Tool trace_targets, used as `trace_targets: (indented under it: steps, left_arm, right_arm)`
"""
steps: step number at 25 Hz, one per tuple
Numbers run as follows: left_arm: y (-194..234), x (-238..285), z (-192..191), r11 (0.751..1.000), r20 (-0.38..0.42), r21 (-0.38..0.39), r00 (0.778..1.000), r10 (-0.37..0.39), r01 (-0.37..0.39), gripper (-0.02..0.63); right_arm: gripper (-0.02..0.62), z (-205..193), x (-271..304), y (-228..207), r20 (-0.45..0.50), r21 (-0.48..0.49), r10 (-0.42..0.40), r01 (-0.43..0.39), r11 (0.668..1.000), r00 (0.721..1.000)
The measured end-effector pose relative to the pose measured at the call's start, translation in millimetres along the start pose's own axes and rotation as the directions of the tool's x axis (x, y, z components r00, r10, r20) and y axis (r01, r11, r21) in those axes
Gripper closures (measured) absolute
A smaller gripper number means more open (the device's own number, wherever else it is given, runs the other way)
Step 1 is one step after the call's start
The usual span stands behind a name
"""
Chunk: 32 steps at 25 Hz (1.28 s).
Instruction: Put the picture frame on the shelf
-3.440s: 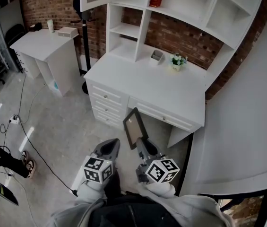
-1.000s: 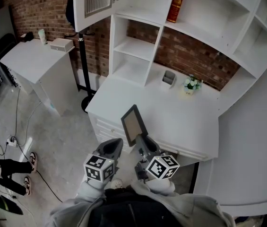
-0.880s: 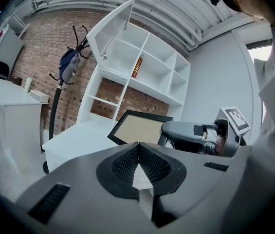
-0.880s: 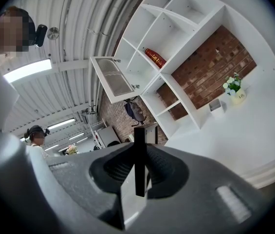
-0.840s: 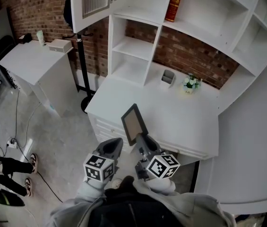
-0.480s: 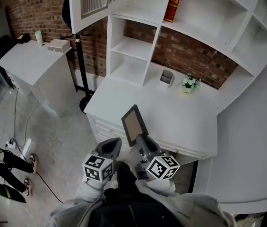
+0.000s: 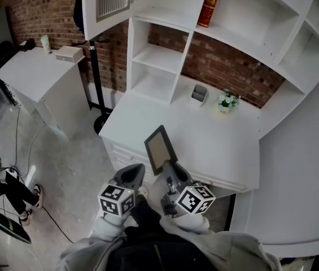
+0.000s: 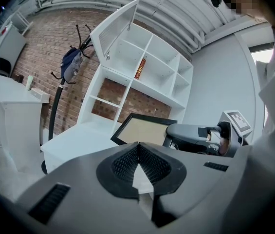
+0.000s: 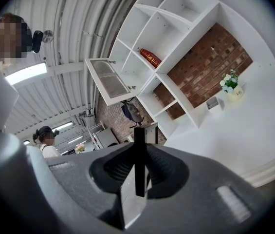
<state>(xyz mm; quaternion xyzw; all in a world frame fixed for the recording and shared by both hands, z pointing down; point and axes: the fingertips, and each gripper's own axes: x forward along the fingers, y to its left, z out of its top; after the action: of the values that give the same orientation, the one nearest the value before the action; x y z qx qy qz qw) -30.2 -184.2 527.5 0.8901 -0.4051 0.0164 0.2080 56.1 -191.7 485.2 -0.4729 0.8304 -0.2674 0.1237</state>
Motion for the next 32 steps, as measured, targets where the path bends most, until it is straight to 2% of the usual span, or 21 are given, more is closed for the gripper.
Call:
trace_targets:
  steps: [21,32]
  left_arm:
    - [65,87,77,0.999,0.045,0.044,0.999,-0.007,0.005,0.601]
    - [104,141,119,0.997,0.062,0.071,0.998,-0.027,0.023,0.601]
  right_arm:
    - [0.529,72,112,-24,0.068,-0.003,0.067,-0.066,0.998,0.995]
    - [0.529,107,174,-43,0.106,0.007,0.073,-0.074,0.997,0.992]
